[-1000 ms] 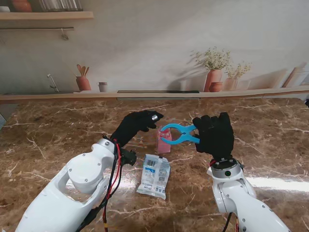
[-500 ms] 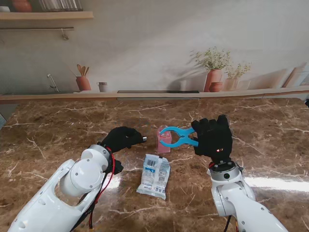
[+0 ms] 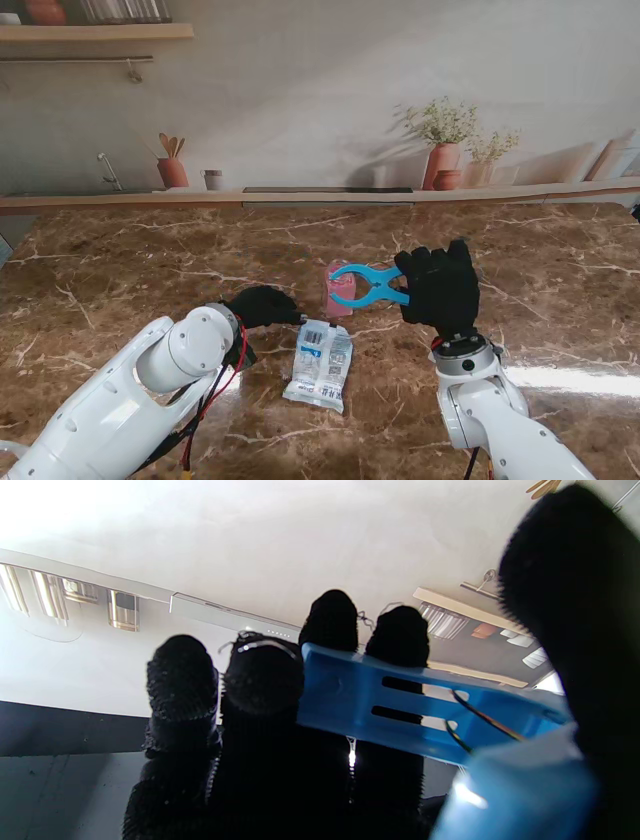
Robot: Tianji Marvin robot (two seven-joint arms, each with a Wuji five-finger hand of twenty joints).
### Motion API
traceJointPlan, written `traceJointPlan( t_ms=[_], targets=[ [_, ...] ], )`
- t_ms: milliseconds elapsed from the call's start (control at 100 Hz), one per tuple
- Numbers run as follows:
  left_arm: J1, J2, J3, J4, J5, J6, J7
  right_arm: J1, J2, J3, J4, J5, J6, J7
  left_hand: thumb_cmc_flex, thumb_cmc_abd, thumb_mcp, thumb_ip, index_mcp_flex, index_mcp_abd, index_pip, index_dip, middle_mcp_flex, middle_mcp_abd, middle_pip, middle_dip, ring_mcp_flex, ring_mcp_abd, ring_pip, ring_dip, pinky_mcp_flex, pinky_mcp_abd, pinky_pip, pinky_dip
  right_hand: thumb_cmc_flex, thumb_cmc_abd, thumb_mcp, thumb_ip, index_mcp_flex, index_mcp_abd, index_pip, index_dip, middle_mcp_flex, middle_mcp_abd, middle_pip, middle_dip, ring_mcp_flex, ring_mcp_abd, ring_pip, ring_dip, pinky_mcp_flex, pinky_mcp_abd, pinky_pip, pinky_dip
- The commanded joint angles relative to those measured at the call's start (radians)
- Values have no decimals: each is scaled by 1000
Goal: Fill the seasoning bottle
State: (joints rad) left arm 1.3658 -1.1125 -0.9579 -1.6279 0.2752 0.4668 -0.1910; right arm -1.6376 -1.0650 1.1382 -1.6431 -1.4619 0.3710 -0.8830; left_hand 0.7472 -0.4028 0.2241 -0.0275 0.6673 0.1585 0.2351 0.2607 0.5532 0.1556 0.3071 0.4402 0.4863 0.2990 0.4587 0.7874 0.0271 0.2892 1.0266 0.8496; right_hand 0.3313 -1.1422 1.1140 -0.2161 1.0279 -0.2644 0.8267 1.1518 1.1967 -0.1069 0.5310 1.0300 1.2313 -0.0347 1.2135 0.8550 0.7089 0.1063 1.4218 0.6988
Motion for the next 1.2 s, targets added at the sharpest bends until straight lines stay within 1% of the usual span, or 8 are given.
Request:
traceJointPlan(
  t_ms=[0, 390, 510, 570, 660, 840, 1140, 1190],
  targets=[
    [-9, -15, 17, 30, -4, 11, -3, -3, -1, -2, 7, 4, 2, 12, -31, -23, -25, -18, -13, -20, 30, 27, -26, -26, 27, 31, -37, -27, 16, 34, -16, -24, -13, 23, 104, 91, 75, 42, 189, -142, 357, 152, 221, -121, 578, 94, 30, -74, -1, 24, -7, 14, 17, 26],
    [-77, -77, 107, 185, -97, -23, 107, -8, 0, -2, 5, 6, -5, 29, -9, -47, 7, -20, 31, -114, 123, 82, 8, -48, 55, 89, -25, -28, 60, 102, -26, -26, -7, 62, 103, 96, 74, 42, 188, -142, 356, 157, 217, -120, 576, 96, 25, -74, -7, 27, -11, 14, 11, 27],
    [-88, -87, 119, 204, -112, -34, 123, -11, 1, 0, 4, 5, -6, 34, -41, -122, 257, -53, 101, -154, 255, 154, 73, -60, 83, 107, -19, -31, 58, 108, -34, -32, -20, 72, 101, 102, 73, 42, 186, -142, 356, 158, 215, -120, 574, 95, 23, -74, -10, 28, -13, 13, 9, 28],
    [-93, -91, 128, 216, -104, -48, 136, -14, 1, 2, 2, 4, -5, 40, -20, -161, 307, -78, 121, -180, 298, 174, 108, -70, 100, 115, -3, -36, 70, 114, -35, -33, -14, 79, 101, 108, 71, 42, 185, -142, 356, 159, 214, -120, 574, 95, 21, -73, -12, 28, -15, 13, 6, 28],
    [-100, -99, 140, 235, -96, -71, 161, -15, 1, 3, 0, 1, -3, 47, 41, -224, 325, -128, 146, -219, 366, 190, 175, -82, 137, 135, 31, -40, 89, 126, -44, -34, -21, 87, 101, 110, 69, 43, 184, -142, 356, 161, 212, -119, 573, 95, 20, -73, -13, 28, -17, 14, 4, 28],
    [-122, -88, 170, 244, -78, -97, 122, -14, 2, 2, -1, 1, -6, 49, 67, -284, 325, -131, 139, -247, 488, 223, 236, -106, 158, 149, 61, -51, 90, 126, -58, -37, -46, 86, 102, 111, 67, 43, 184, -142, 356, 163, 211, -119, 572, 95, 18, -72, -15, 29, -18, 14, 2, 29],
    [-164, -61, 240, 250, 44, -144, 75, -10, 1, 1, 5, 4, -5, 46, 58, -343, 443, -156, 11, -344, 736, 619, 325, -148, 186, 144, 151, -75, 121, 137, -31, -38, -49, 97, 103, 120, 64, 44, 180, -140, 356, 167, 206, -118, 569, 94, 12, -72, -21, 29, -23, 13, -3, 30],
    [-168, -63, 250, 258, 58, -154, 85, -10, 1, 1, 5, 5, -5, 46, 63, -345, 452, -162, 27, -358, 774, 678, 379, -164, 195, 323, 187, -75, 158, 167, -11, -32, -20, 108, 103, 122, 64, 44, 180, -140, 357, 168, 205, -118, 569, 93, 11, -72, -22, 28, -23, 12, -4, 31]
  ],
)
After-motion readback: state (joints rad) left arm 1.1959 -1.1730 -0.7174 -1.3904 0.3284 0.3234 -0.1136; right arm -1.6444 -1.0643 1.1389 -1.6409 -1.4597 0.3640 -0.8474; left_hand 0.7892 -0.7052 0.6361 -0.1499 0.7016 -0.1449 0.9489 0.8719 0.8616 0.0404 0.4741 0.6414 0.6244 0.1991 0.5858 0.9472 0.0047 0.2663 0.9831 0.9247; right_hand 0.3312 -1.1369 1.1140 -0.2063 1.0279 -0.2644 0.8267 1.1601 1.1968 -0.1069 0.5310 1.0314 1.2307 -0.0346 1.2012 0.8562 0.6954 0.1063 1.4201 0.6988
